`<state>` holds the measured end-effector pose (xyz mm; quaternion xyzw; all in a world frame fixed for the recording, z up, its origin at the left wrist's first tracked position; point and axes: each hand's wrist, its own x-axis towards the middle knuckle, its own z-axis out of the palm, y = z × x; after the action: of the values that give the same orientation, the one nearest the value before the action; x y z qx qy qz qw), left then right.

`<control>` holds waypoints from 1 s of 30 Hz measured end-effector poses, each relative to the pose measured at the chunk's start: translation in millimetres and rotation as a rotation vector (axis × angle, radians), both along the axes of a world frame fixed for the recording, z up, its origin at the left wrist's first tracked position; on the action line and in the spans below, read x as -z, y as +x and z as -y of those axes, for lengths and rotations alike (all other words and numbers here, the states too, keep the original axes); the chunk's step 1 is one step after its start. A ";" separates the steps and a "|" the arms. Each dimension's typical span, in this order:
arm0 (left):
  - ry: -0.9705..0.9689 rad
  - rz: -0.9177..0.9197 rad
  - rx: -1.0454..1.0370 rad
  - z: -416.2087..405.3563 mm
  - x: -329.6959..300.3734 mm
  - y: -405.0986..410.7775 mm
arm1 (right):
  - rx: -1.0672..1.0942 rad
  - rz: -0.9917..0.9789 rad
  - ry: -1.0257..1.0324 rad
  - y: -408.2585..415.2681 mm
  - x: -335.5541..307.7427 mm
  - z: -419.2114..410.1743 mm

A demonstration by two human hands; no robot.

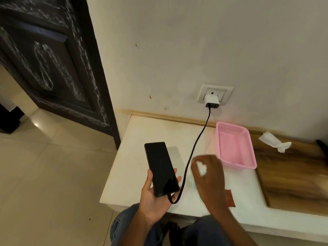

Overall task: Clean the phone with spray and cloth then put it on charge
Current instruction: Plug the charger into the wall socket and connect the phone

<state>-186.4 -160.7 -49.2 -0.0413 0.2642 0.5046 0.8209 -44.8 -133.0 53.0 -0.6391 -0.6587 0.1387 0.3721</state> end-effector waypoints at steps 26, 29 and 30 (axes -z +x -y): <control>-0.048 0.165 0.134 -15.7 21.7 -1.8 | 0.401 0.051 -0.208 52.9 -0.2 -247.1; -0.055 0.120 0.125 -15.9 21.0 -1.5 | 0.418 0.001 -0.258 50.7 -0.4 -247.8; -0.052 0.113 0.124 -16.0 20.7 -1.6 | 0.426 -0.007 -0.280 50.7 -1.1 -247.5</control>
<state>-188.0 -144.7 -69.9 -0.0747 0.2328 0.4427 0.8627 5.9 114.5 54.1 -0.8082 -0.4822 0.1492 0.3033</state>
